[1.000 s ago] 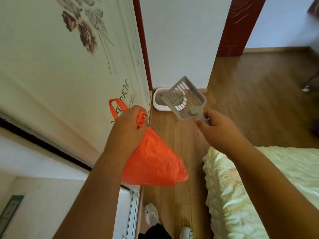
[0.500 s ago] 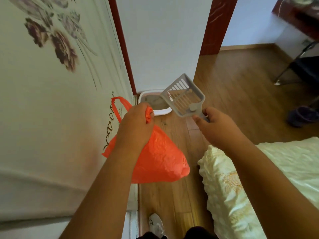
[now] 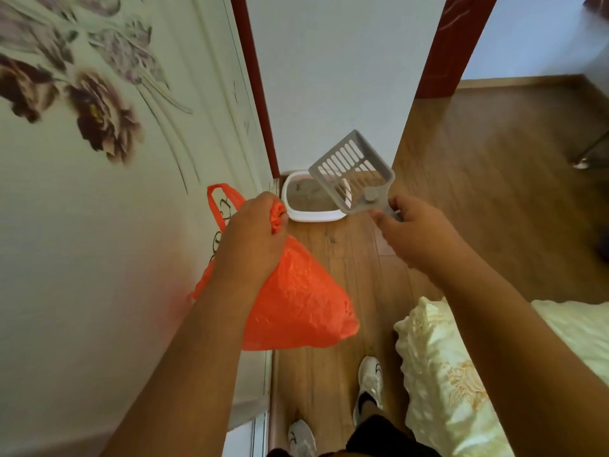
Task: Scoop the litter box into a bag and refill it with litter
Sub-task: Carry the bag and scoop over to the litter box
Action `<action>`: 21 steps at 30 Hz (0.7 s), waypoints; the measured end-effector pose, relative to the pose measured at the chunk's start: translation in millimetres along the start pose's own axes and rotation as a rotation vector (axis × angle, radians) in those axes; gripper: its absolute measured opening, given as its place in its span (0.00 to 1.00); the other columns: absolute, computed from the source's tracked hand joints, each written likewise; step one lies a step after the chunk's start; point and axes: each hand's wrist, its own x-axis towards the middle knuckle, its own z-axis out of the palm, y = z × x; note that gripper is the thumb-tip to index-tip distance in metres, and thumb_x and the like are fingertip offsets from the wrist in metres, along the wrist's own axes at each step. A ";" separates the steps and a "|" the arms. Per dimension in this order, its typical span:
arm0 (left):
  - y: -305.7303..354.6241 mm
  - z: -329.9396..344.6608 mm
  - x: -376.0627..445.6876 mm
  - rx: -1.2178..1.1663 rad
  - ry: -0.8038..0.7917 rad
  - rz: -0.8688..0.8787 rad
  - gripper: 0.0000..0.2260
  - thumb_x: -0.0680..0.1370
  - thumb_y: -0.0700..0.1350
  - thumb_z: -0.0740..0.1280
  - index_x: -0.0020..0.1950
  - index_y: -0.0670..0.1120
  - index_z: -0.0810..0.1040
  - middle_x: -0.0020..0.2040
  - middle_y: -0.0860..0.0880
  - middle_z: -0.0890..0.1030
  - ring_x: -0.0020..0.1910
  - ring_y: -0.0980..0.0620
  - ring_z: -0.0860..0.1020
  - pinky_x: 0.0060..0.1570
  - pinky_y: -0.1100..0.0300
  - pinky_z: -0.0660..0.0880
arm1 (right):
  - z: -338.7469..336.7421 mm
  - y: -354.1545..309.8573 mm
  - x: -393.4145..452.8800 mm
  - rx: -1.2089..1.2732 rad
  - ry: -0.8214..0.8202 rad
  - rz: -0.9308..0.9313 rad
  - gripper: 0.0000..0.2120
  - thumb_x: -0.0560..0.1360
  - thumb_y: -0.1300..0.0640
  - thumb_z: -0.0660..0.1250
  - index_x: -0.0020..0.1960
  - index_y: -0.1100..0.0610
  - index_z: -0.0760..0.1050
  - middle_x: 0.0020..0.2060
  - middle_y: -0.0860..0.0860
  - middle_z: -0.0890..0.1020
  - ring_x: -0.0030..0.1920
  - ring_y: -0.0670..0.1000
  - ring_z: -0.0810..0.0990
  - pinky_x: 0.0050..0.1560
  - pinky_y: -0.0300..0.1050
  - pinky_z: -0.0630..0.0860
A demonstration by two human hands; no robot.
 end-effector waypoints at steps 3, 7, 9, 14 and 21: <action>18.0 2.9 21.3 0.022 0.035 -0.036 0.10 0.84 0.52 0.65 0.64 0.51 0.75 0.55 0.51 0.80 0.52 0.50 0.79 0.50 0.60 0.73 | -13.8 3.2 33.8 0.005 -0.032 -0.028 0.17 0.82 0.44 0.62 0.65 0.54 0.75 0.45 0.49 0.80 0.38 0.47 0.78 0.37 0.46 0.76; 47.2 12.8 53.3 0.031 0.071 -0.042 0.10 0.83 0.51 0.66 0.64 0.51 0.76 0.56 0.50 0.81 0.52 0.51 0.79 0.50 0.60 0.73 | -42.1 9.2 77.0 0.014 -0.053 -0.058 0.18 0.82 0.44 0.61 0.68 0.51 0.73 0.46 0.47 0.80 0.38 0.47 0.79 0.36 0.45 0.76; 61.8 20.9 70.1 0.025 0.099 -0.050 0.09 0.83 0.50 0.66 0.63 0.52 0.75 0.55 0.52 0.80 0.51 0.51 0.80 0.48 0.60 0.73 | -57.5 12.9 95.0 0.025 -0.063 -0.068 0.16 0.82 0.44 0.61 0.66 0.50 0.74 0.45 0.47 0.81 0.37 0.47 0.79 0.35 0.46 0.76; 89.3 39.6 96.7 0.023 0.143 -0.069 0.09 0.83 0.51 0.66 0.63 0.52 0.75 0.52 0.55 0.76 0.47 0.56 0.74 0.47 0.61 0.71 | -85.6 18.8 126.2 0.017 -0.082 -0.080 0.10 0.83 0.46 0.61 0.57 0.50 0.76 0.41 0.50 0.81 0.35 0.48 0.78 0.39 0.53 0.80; 105.1 55.2 132.2 0.021 0.133 -0.050 0.08 0.83 0.51 0.65 0.61 0.51 0.76 0.50 0.55 0.77 0.45 0.58 0.74 0.40 0.70 0.64 | -105.9 36.8 159.2 0.041 -0.089 -0.063 0.11 0.83 0.46 0.61 0.58 0.51 0.76 0.42 0.49 0.80 0.36 0.47 0.77 0.36 0.48 0.77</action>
